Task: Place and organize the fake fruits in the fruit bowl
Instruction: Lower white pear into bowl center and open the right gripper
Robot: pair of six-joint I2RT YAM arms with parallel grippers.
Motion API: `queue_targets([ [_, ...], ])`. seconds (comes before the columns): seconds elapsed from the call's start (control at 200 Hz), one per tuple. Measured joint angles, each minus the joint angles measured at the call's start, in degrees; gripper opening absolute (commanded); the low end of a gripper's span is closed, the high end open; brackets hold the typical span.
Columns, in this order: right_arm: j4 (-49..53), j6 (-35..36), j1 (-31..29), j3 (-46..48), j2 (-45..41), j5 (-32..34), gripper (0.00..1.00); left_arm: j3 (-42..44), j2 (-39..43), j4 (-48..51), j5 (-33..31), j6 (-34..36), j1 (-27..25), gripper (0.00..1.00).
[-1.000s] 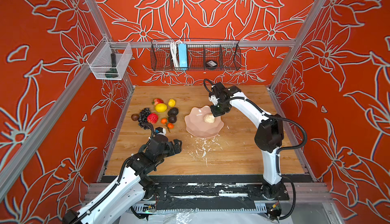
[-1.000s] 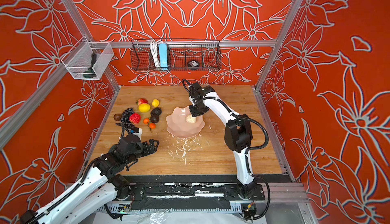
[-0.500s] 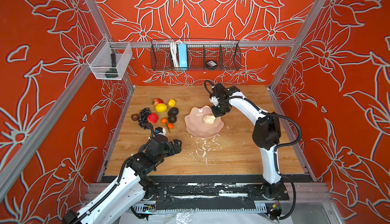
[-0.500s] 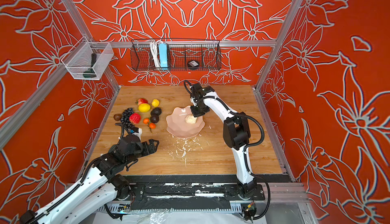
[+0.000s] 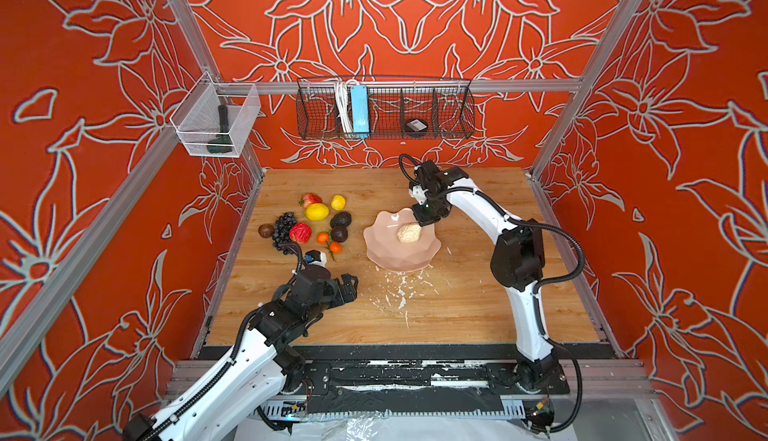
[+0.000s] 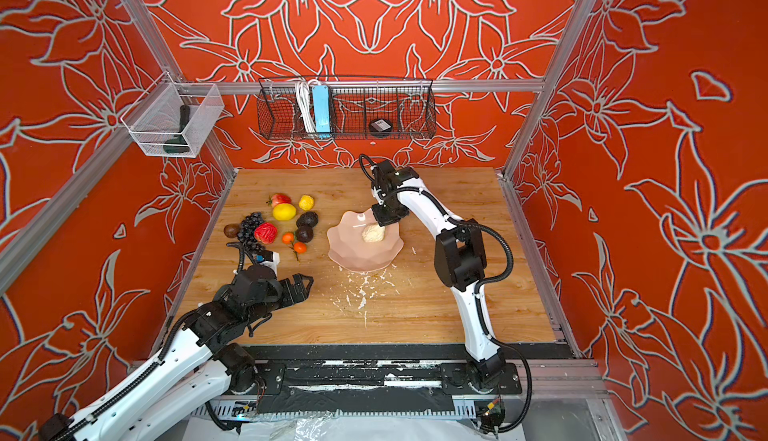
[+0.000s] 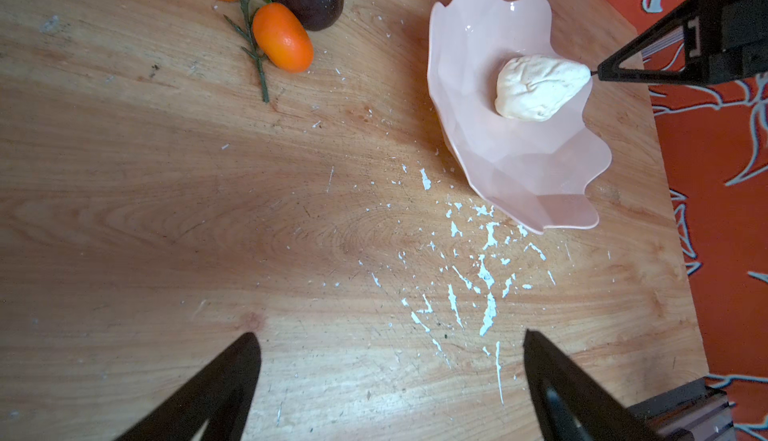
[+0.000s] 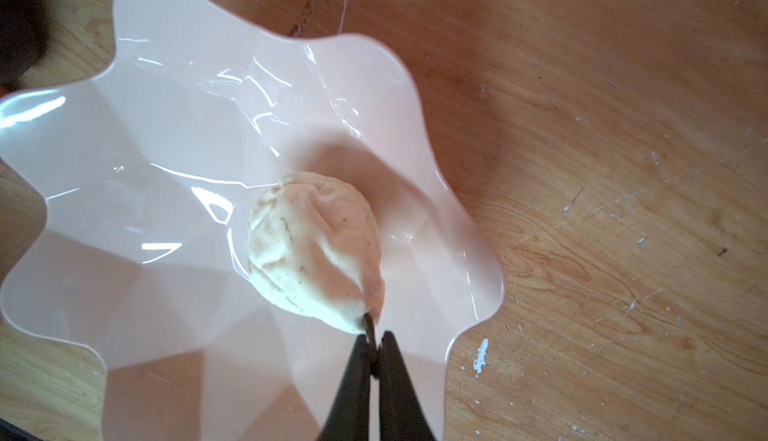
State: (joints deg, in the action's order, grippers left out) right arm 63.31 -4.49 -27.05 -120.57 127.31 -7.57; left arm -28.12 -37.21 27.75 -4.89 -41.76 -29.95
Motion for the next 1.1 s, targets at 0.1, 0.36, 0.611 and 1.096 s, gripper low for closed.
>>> queue_targets([
  [0.1,-0.07,0.04,0.09,-1.18,1.36,0.07,0.11,0.00,0.09,0.00,-0.04,0.00,0.00,0.98],
  [0.36,0.02,0.04,0.11,-4.74,3.98,-0.13,0.11,0.02,0.09,0.00,-0.20,0.00,0.00,0.98],
  [0.611,0.11,0.02,0.11,-8.31,6.86,-0.50,0.11,0.11,0.55,0.04,-0.44,0.00,0.00,0.98],
  [1.096,0.57,-0.17,0.11,-9.99,7.41,-0.85,0.19,0.13,0.79,0.04,-0.48,0.00,0.00,0.98],
])
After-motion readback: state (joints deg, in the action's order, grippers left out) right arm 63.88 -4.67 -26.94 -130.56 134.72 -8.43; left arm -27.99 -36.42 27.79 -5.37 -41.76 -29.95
